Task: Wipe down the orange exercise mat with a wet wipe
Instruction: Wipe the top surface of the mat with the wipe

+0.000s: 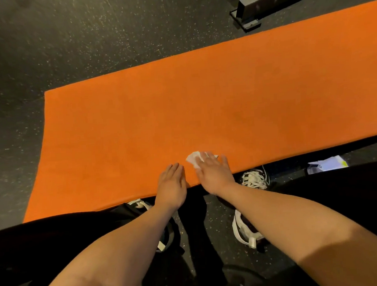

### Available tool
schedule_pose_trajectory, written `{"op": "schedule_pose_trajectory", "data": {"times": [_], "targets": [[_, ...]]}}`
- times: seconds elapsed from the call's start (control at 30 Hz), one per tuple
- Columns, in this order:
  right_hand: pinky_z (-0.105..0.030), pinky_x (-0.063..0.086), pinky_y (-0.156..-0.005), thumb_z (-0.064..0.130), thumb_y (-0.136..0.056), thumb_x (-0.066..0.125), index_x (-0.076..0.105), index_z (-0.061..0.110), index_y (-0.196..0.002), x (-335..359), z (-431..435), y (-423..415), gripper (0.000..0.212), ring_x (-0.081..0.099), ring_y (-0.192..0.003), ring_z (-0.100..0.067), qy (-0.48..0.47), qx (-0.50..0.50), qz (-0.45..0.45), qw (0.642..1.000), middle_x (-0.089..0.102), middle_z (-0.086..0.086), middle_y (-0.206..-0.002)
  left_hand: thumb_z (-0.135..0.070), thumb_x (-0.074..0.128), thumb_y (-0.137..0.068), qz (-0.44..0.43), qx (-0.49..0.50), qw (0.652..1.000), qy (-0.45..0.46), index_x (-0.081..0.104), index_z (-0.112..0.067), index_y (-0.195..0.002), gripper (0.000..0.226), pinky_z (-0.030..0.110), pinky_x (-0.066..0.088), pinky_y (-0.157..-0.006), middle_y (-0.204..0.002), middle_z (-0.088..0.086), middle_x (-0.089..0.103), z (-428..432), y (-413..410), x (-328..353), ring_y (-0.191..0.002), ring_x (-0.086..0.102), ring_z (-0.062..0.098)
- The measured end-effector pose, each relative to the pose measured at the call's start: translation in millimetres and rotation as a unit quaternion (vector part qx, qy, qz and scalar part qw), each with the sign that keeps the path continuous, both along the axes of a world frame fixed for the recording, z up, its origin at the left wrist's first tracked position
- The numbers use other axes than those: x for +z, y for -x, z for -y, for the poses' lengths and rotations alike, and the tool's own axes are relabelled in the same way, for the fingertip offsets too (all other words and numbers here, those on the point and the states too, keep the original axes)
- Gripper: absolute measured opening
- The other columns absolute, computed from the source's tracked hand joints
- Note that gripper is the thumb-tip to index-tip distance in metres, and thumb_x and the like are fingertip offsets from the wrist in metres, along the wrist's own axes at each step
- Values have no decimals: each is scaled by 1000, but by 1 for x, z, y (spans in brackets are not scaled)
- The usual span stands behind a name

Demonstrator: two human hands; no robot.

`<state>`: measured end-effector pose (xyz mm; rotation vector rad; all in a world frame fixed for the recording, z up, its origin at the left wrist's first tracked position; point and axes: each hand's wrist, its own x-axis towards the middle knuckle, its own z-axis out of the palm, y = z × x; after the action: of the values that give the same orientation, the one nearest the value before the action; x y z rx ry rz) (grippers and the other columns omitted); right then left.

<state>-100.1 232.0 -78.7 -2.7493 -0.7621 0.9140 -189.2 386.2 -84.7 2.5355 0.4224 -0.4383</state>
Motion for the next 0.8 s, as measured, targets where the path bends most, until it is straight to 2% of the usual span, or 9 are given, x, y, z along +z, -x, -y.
{"op": "schedule_pose_trajectory", "data": {"times": [0.07,0.13,0.3,0.4,0.57,0.63,0.73,0.8], "targets": [[-54,-11,-123,39,-109,14,7,24,-163,-1,12,-12,56,-12,-156,-20,37,-96,11,995,-6,0,-170,-31,31,-109,-11,-9,1000,-16,30,-15,-157,51,41,10,-125,-166,3,21,2,-1,-1,-154,10,23],[-54,-11,-123,37,-109,15,7,21,-163,0,9,-10,56,-13,-156,-22,49,-128,10,991,-6,-2,-170,-30,30,-109,-20,-11,1000,-20,29,-15,-158,51,41,8,-125,-166,3,19,4,-2,-1,-155,8,23],[-50,-5,-125,34,-110,19,21,23,-161,7,-22,34,52,-1,-157,-20,-39,4,-5,999,9,-2,-170,-29,31,-108,-17,3,1000,-18,27,-17,-158,52,41,9,-125,-166,3,20,7,-1,0,-155,9,21],[-52,-9,-123,36,-110,18,22,26,-161,6,-11,28,52,-2,-157,-18,-37,16,12,999,10,1,-170,-29,30,-109,-24,3,999,-24,25,-18,-159,52,41,7,-125,-167,2,17,9,1,4,-155,6,21],[-55,-12,-122,39,-109,13,10,20,-163,7,13,11,57,-10,-156,-24,54,-122,32,991,-2,-6,-170,-32,28,-109,-47,-2,998,-35,22,-20,-159,52,41,3,-125,-168,0,10,12,1,10,-155,1,19],[-54,-10,-123,39,-109,13,12,19,-162,12,2,22,57,-8,-156,-25,40,-102,22,994,0,-7,-170,-33,29,-108,-52,0,998,-29,22,-21,-160,54,41,2,-125,-168,0,9,11,0,11,-155,0,19],[-51,-7,-124,37,-110,17,22,23,-160,16,-12,41,53,0,-157,-22,-28,-3,9,1000,11,-5,-170,-38,27,-108,-57,-8,998,-28,19,-21,-160,55,41,0,-125,-169,0,6,12,1,10,-155,-2,18],[-51,-8,-124,36,-110,18,24,25,-160,15,-6,40,51,1,-157,-19,-42,28,10,999,13,-2,-169,-39,26,-108,-60,-13,998,-28,18,-23,-160,55,41,-1,-124,-169,0,4,12,3,10,-155,-3,18]]}}
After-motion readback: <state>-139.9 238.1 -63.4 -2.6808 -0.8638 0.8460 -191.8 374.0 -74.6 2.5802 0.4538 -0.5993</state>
